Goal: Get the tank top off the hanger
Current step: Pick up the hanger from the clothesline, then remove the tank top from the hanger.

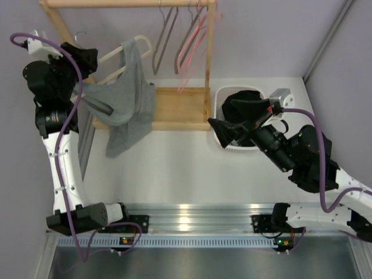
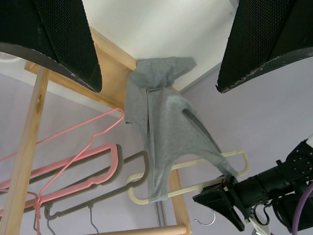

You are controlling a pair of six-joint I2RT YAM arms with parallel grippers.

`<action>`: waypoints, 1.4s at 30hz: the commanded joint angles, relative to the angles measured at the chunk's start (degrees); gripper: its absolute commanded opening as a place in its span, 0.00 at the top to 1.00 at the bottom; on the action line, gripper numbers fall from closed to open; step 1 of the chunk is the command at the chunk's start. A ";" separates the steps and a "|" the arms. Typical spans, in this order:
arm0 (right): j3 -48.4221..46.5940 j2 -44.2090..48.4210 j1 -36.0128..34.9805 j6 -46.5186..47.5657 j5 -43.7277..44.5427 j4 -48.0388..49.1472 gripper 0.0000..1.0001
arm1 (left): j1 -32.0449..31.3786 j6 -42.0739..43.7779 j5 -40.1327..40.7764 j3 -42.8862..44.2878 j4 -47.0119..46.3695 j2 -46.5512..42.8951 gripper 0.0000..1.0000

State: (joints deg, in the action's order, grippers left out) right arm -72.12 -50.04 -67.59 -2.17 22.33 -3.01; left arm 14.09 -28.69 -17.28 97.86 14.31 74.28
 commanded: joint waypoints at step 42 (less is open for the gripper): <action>19.38 -8.40 15.56 -16.80 -38.22 37.43 0.00 | -3.19 -23.61 -27.53 -22.54 6.52 -37.11 1.00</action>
State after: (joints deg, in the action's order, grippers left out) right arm -51.99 -57.30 -53.06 -16.12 -9.69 21.15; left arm 11.09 -48.75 -39.77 75.35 26.72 35.94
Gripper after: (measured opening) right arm 0.993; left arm 0.639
